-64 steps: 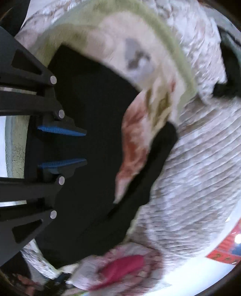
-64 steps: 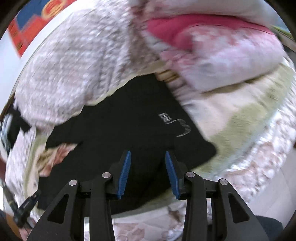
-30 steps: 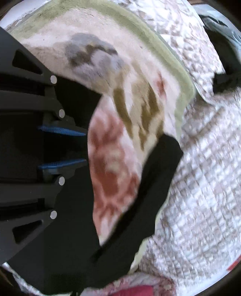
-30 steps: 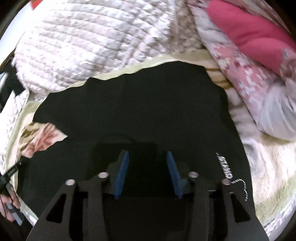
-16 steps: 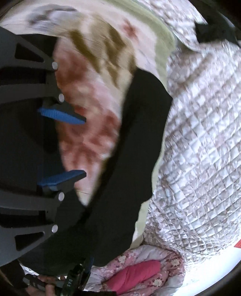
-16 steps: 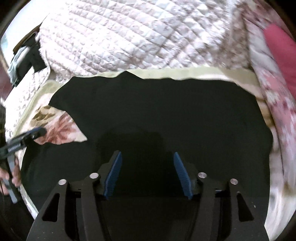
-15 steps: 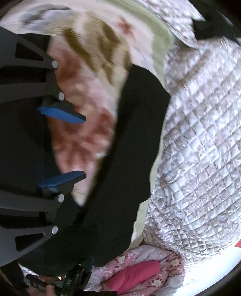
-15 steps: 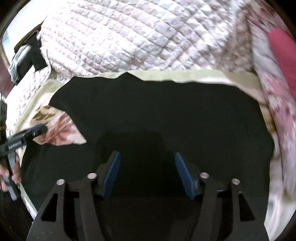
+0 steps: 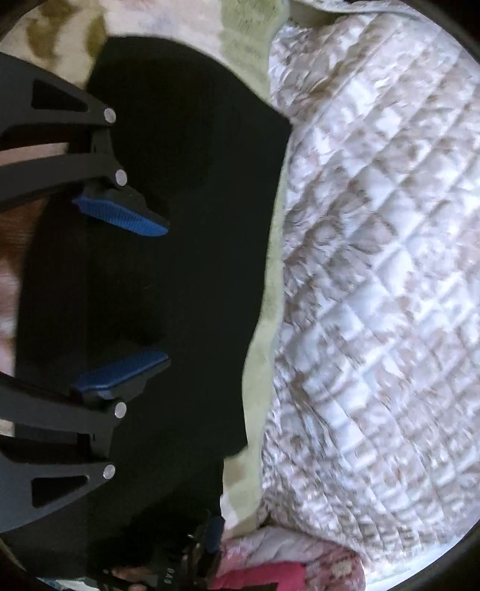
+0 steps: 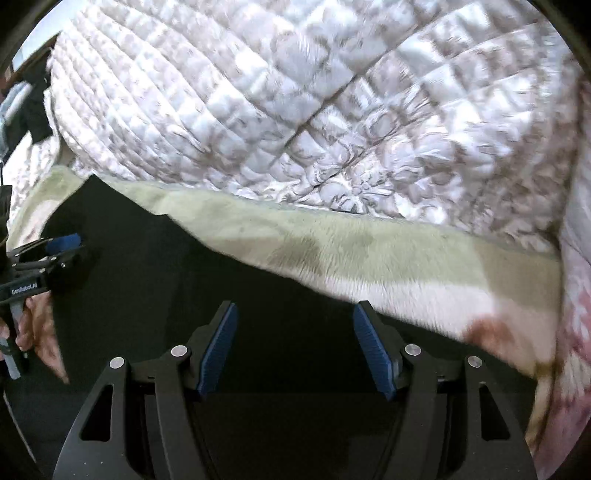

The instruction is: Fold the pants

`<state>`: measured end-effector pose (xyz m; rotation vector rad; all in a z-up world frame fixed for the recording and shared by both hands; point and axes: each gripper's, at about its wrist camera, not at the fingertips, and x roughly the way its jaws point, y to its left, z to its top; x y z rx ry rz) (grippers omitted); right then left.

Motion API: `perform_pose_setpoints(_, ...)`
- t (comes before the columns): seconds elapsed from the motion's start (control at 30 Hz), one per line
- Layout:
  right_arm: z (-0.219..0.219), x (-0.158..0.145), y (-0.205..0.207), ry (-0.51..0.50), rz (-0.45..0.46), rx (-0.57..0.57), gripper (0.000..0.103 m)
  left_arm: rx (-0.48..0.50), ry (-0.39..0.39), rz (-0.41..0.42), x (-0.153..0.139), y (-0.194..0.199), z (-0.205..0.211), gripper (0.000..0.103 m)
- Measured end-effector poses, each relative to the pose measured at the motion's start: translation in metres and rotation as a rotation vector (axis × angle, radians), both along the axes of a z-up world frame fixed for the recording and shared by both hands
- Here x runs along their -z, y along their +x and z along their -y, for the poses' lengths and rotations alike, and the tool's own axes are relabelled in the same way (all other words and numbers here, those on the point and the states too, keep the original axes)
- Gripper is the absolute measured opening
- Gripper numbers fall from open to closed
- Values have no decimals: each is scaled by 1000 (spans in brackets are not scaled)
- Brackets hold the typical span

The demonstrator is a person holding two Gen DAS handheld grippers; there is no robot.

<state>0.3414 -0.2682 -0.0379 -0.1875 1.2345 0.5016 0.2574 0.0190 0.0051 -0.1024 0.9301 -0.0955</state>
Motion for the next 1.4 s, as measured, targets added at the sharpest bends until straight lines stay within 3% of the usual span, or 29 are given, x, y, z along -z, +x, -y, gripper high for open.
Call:
perform_pose_setpoints(0.13,-10,11,5,-20,-8,-26,69,9,61,-7,10,4,10,69)
perform_pose_setpoints(0.17,-12,11,5,-25,-4,-27,63,10,93,-13,11,4,14,69)
perform_pose_setpoints(0.2,-15,9,2,-13,-1,-41,35,10,116,-15,12,6,17,64)
perform_pose_setpoints(0.23,-19,4,-2,1,12,-58,15,9,142,-14,13,6,20,58)
perform_pose_setpoints(0.27,-23,1,-5,-15,17,-61,8,12,159,-7,12,6,23,54)
perform_pose_setpoints(0.3,-27,-3,-9,-30,25,-69,7,17,168,1,11,5,25,44)
perform_pose_setpoints(0.37,-30,-14,-18,-31,40,-78,7,45,173,28,4,2,30,8)
perform_pose_setpoints(0.4,-29,-23,-23,-24,50,-73,7,48,168,36,-1,0,30,4)
perform_pose_setpoints(0.57,-15,-92,-69,65,138,-43,7,32,75,75,-34,-32,21,4)
perform_pose_setpoints(0.77,13,-153,-173,155,199,-25,7,16,-52,170,-75,-124,3,4)
perform_pose_setpoints(0.87,25,-153,-220,189,157,4,7,15,-94,166,-73,-170,-1,4)
perform_pose_setpoints(0.97,35,-124,-270,182,50,47,7,15,-131,114,-56,-215,-1,4)
perform_pose_setpoints(1.1,44,-83,-299,140,-96,111,10,22,-117,2,-20,-251,7,5)
perform_pose_setpoints(1.23,57,-97,-302,245,-62,178,19,14,-126,-11,-19,-270,2,7)
perform_pose_setpoints(1.37,68,-111,-309,328,28,212,26,-12,-129,36,-36,-278,-3,8)
perform_pose_setpoints(1.4,72,-115,-309,342,63,233,31,-15,-130,51,-42,-277,-3,15)
